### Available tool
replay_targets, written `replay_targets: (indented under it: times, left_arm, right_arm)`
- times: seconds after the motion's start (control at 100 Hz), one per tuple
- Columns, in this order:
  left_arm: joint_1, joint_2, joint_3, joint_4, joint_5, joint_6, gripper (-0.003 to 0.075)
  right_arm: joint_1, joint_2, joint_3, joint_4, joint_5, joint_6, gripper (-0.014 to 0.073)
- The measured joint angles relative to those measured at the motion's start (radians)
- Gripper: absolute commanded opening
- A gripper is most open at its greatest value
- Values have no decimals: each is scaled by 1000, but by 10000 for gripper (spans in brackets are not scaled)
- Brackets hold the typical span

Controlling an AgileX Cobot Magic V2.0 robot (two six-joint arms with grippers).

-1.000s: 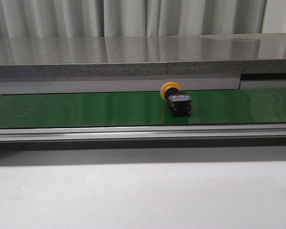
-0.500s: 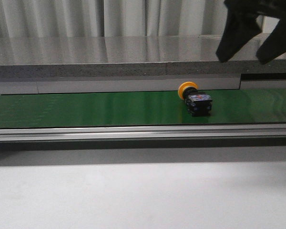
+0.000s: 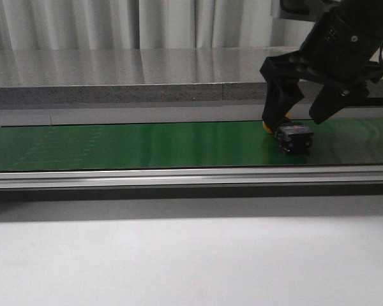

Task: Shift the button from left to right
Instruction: 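Lower the right gripper onto the button and close on its cap, then lift the button with the right gripper and move it over the green tray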

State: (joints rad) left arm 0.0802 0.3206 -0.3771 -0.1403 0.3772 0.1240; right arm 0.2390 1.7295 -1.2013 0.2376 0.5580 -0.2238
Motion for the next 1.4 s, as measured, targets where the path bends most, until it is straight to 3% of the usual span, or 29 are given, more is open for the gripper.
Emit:
replay_targets:
  times: [0.19,0.39,0.44,0.82,1.16,1.4]
  left_arm:
    - [0,0,0,0,0,0,-20]
    - [0,0,0,0,0,0,-20]
    - [0,0,0,0,0,0,-20]
    - [0,0,0,0,0,0,-20]
    - [0,0,0,0,0,0,-20]
    - [0,0,0,0,0,0,-20]
  right_arm:
    - [0,42,0,-27,-6,0,556]
    - [0,49,-2,-34,7,6,272]
    - [0,49,-2,-34,14,6,237]
    - [-59,21,-83,-39,135,6,236]
    - [-314,-38,-201,-143,188,3,236]
    - [-505,-33,-210,-158,196,-99,236]
